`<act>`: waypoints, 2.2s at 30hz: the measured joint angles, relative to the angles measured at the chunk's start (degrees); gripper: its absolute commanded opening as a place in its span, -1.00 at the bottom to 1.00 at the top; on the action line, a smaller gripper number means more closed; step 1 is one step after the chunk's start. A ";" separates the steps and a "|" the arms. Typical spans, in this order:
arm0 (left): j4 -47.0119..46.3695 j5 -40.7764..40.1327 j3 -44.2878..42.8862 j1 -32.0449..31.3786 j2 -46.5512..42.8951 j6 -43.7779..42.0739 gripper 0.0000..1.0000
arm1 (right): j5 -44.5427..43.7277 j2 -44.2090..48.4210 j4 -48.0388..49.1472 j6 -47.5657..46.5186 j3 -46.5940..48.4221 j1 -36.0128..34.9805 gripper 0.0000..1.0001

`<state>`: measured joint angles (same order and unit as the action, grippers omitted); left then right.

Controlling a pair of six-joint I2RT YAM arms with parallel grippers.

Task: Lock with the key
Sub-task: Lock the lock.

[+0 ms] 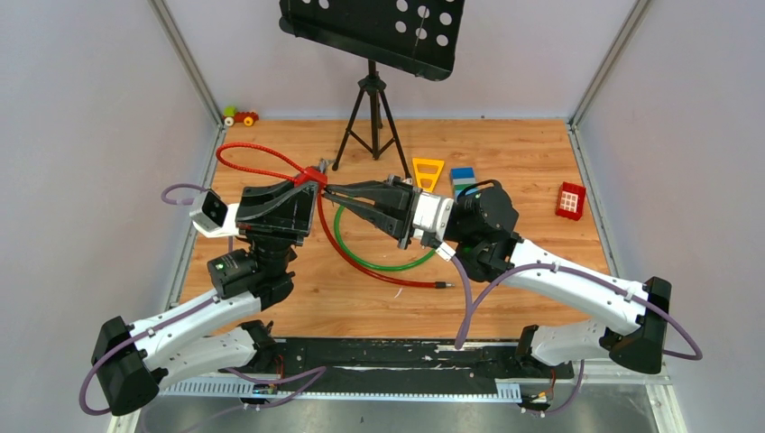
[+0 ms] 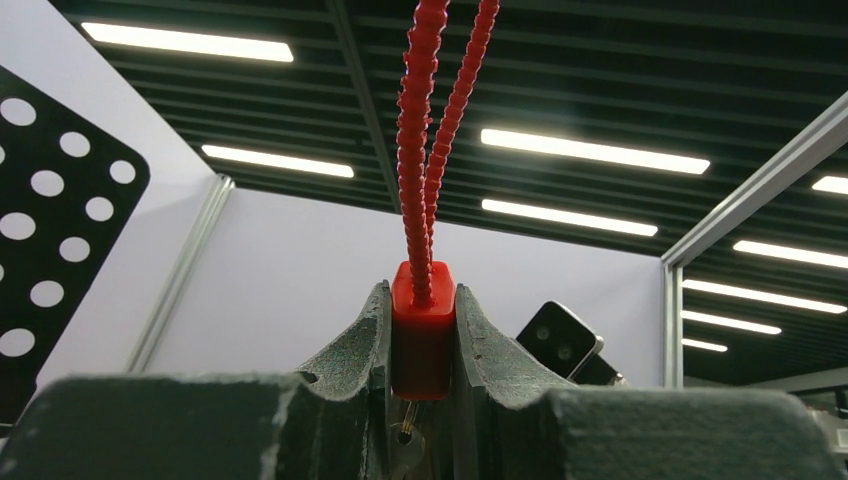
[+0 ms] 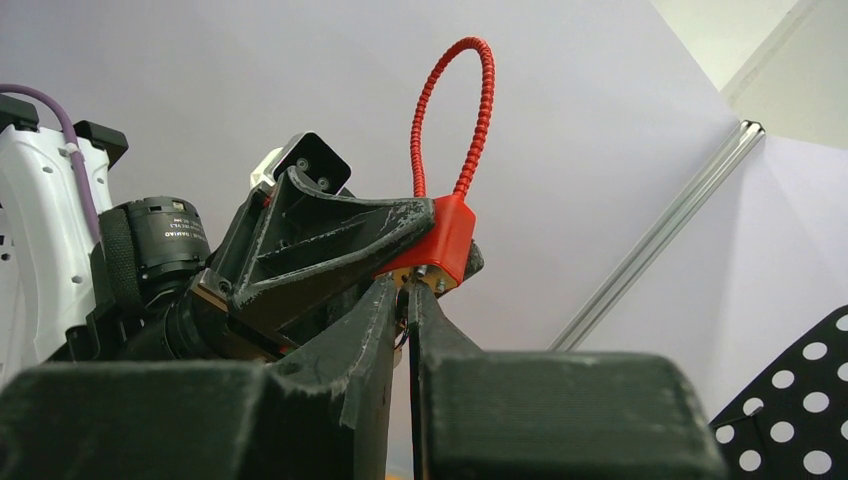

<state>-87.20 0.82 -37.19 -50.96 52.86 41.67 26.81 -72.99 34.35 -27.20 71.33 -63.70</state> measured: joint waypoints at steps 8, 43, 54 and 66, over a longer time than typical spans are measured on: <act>0.02 0.13 0.00 0.00 -0.20 -0.02 -1.00 | -0.94 -0.11 -0.22 4.07 0.46 -0.04 -1.00; 2.80 10.29 -1.42 0.55 -0.50 -2.75 -1.00 | 0.07 3.06 6.43 36.61 -4.13 4.17 -0.33; 0.04 14.16 -1.42 -0.02 -2.01 -2.47 -1.00 | -2.75 10.05 6.58 33.57 -7.10 5.77 -0.18; 0.11 19.76 -3.02 -0.02 -1.75 -1.05 -1.00 | 0.24 5.51 -4.85 45.42 -0.22 5.77 0.12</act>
<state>-87.09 20.58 -40.21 -50.98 51.11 40.62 27.05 -67.48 29.50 18.22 71.11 -57.93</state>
